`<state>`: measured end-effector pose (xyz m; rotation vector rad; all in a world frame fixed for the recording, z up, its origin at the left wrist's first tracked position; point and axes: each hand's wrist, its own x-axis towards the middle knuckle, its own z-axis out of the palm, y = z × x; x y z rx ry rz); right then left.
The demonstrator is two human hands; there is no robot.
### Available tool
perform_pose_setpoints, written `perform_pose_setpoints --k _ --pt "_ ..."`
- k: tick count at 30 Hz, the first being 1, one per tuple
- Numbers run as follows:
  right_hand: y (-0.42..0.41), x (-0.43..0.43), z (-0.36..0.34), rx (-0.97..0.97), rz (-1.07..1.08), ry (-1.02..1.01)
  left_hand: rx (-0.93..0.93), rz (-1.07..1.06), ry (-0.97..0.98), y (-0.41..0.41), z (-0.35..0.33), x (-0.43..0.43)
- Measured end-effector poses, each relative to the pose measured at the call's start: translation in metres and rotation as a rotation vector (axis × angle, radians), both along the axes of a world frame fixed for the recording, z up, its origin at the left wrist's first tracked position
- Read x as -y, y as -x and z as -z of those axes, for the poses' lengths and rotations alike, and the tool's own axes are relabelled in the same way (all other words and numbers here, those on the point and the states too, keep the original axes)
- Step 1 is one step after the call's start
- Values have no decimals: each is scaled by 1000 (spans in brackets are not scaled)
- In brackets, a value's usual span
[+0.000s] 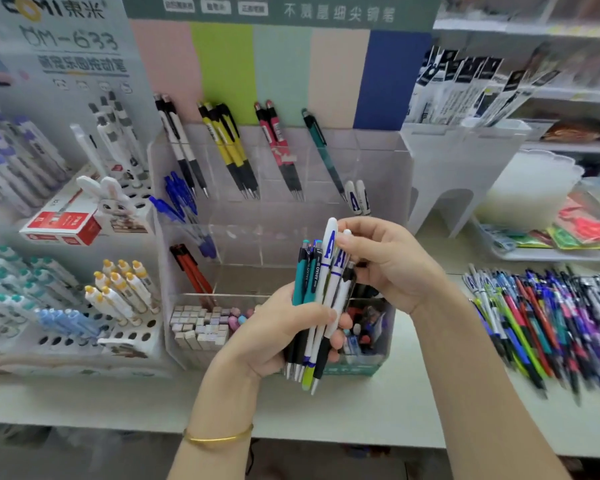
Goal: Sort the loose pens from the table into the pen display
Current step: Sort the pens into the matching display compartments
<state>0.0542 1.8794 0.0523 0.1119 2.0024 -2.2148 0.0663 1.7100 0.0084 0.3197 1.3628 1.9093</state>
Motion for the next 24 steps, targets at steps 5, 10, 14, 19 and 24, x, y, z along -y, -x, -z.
perform_pose_setpoints --k 5,10,14,19,24 --pt "-6 -2 3 -83 -27 -118 -7 -24 19 -7 2 -4" --pt "0 -5 0 -119 106 -14 -47 -3 25 3 -5 -3" --pt "9 -8 -6 -166 223 91 -48 0 53 13 -7 8" --pt "17 -21 -18 -316 384 93 -5 -65 15 22 9 28" --pt "17 -11 -16 -538 427 -438 45 -66 -42 31 17 40"
